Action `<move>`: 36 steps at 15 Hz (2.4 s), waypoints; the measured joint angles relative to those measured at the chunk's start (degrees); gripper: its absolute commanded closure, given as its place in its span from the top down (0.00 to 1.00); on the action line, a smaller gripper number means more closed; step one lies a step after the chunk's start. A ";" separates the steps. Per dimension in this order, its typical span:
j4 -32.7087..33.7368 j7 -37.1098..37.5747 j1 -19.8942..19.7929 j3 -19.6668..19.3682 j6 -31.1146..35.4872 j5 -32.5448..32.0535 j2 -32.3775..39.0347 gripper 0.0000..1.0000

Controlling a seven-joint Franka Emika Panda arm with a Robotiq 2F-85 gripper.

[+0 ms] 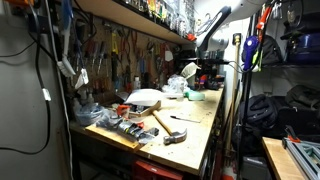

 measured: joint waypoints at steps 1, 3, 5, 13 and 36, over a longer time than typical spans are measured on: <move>1.20 0.30 -0.19 0.07 0.03 0.33 1.47 1.00; 2.50 0.85 -0.28 0.17 0.04 0.46 2.84 1.00; 2.79 0.97 -0.30 0.26 0.04 0.36 2.91 1.00; 7.85 0.70 -0.68 1.28 1.99 -2.72 8.63 1.00; 31.28 -7.96 -12.45 13.96 6.59 0.90 28.44 1.00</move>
